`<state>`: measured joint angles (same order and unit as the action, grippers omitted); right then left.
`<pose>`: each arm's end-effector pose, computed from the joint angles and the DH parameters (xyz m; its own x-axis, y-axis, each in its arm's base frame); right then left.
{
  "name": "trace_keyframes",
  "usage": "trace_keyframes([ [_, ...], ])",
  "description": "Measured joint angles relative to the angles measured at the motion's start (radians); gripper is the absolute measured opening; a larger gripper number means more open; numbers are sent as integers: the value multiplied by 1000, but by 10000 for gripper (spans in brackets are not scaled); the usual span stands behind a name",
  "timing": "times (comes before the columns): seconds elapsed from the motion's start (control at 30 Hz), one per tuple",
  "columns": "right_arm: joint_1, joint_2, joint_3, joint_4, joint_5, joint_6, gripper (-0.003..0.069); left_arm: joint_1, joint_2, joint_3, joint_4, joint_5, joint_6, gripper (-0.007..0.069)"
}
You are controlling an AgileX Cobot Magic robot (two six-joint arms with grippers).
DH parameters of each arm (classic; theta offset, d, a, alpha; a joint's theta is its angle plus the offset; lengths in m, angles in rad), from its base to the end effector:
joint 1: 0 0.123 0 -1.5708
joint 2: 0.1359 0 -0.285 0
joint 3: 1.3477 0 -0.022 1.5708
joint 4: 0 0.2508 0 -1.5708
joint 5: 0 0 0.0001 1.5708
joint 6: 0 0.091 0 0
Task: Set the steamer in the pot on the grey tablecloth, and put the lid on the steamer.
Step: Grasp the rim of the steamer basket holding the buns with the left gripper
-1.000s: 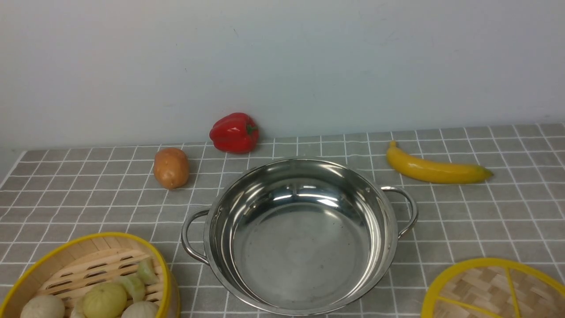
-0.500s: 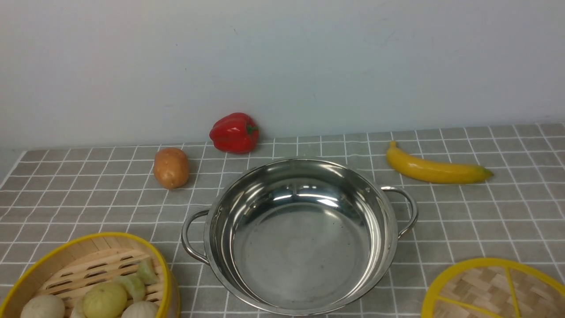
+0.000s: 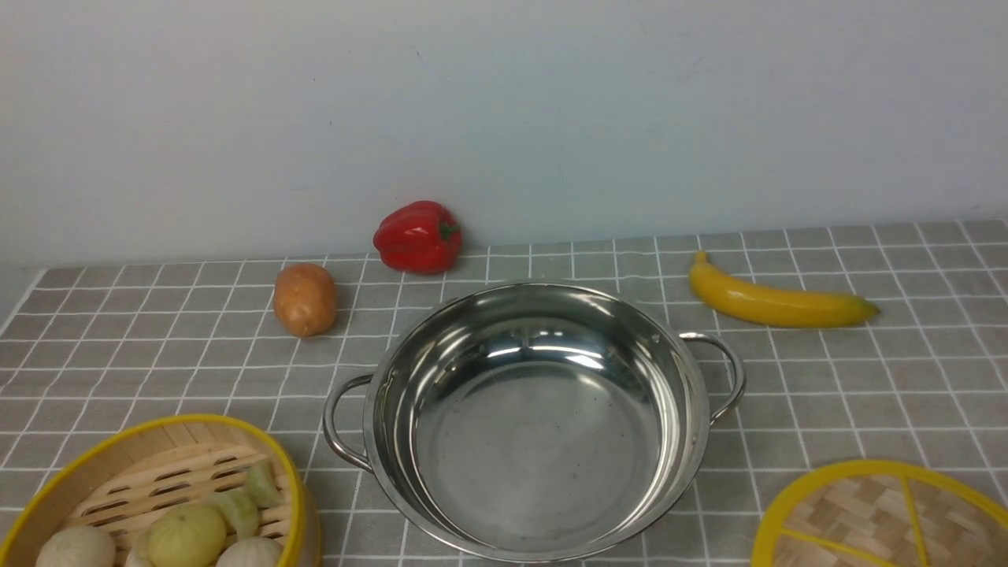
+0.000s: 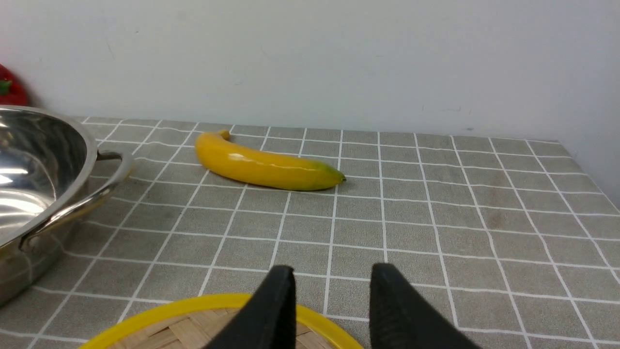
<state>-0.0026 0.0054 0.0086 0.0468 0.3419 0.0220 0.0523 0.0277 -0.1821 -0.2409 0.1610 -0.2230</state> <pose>0.0541 0.0013 0.1792 -0.2654 0.0667 -0.9618 0.0050 0.9977 0.0678 0.0478 -0.0010 0.2584 0.0824 -0.4407 -0.8939 0.0251 0.8975 -0.4402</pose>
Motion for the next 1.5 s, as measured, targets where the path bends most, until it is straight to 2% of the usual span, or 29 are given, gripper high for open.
trace_keyframes([
  [0.07, 0, 0, 0, 0, 0, 0, 243, 0, 23, -48, 6, 82, 4, 243],
  [0.1, 0, 0, 0, 0, -1, 0, 243, 0, 57, -114, 11, 194, 24, 243],
  [0.13, 0, 0, 0, 0, -1, 0, 243, 0, 62, -122, 13, 208, 27, 243],
  [0.17, 0, 0, 0, 0, -1, 0, 243, 0, 101, -200, 15, 352, 76, 243],
  [0.23, 0, 0, 0, 0, -2, 0, 243, 0, 132, -264, 14, 440, 116, 243],
  [0.27, 0, 0, 0, 0, -2, 0, 243, 0, 164, -329, 12, 542, 171, 243],
  [0.33, 0, 0, 0, 0, -2, 0, 243, 0, 192, -386, 9, 639, 236, 243],
  [0.5, 0, 0, 0, 0, -2, 0, 243, 0, 342, -606, -17, 982, 527, 243],
  [0.53, 0, 0, 0, 0, -2, 0, 243, 0, 347, -611, -19, 990, 538, 243],
  [0.63, 0, 0, 0, 0, -3, 0, 243, -7, 451, -643, -40, 1048, 671, 243],
  [0.73, 0, 0, 0, 0, -3, 0, 243, -9, 504, -644, -38, 1052, 734, 243],
  [0.87, 0, 0, 0, 0, -3, 0, 243, -10, 625, -647, 52, 1052, 823, 243],
  [1.0, 0, 0, 0, 0, -3, 0, 243, -10, 715, -648, 96, 1052, 823, 243],
  [1.3, 0, 0, 0, 0, -3, 0, 243, -12, 925, -637, 68, 1058, 700, 243],
  [1.5, 0, 0, 0, 0, -3, 0, 243, -12, 996, -557, 27, 1060, 723, 243],
])
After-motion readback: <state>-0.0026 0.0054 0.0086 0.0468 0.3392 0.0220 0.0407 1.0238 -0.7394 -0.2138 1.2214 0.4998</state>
